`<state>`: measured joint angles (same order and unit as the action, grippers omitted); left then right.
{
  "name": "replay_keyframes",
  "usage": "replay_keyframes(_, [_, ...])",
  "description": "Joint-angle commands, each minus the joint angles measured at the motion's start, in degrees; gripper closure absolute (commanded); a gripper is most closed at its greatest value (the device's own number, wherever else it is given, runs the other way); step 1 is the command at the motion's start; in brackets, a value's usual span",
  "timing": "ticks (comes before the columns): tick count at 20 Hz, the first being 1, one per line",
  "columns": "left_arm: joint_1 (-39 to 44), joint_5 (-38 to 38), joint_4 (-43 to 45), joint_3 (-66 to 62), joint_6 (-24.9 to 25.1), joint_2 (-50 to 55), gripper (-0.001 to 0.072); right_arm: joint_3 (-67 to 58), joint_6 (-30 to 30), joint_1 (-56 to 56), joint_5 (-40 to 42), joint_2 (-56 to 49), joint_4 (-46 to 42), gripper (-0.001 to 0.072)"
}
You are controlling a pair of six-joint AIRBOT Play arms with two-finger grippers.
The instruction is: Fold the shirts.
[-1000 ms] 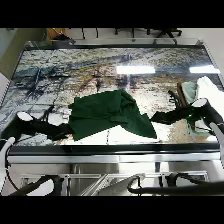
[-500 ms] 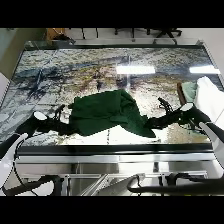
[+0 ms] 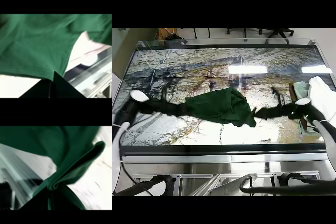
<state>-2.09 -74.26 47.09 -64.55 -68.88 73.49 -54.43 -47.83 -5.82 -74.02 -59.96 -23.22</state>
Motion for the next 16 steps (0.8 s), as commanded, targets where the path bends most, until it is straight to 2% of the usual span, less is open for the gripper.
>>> replay_keyframes(1, [-3.4,-6.3,-0.3,-14.2,-2.4,-8.3,0.0698,-13.3,1.2,-1.2,-3.7,7.8,14.9,0.0686])
replay_keyframes(3, [-8.0,-6.6,-0.4,-23.7,-3.9,-13.7,0.0698,-23.6,1.1,-4.6,1.1,12.8,19.2,0.0686])
replay_keyframes(6, [-16.5,-5.0,-0.3,-36.3,-4.7,-20.9,0.0698,-34.6,-1.7,-11.1,12.2,19.8,19.4,0.0687])
replay_keyframes(10, [-25.9,-2.1,-0.3,-47.1,-4.7,-26.5,0.0698,-40.3,-1.8,-15.9,17.3,25.9,19.4,0.0687])
replay_keyframes(13, [-22.7,-2.9,-0.3,-54.4,-4.7,-23.7,0.0698,-41.7,-1.2,-15.9,17.2,27.2,19.4,0.0686])
replay_keyframes(16, [-17.3,-3.3,-0.1,-56.3,-4.7,-18.6,0.0699,-41.7,1.0,-15.9,15.0,25.2,19.4,0.0686])
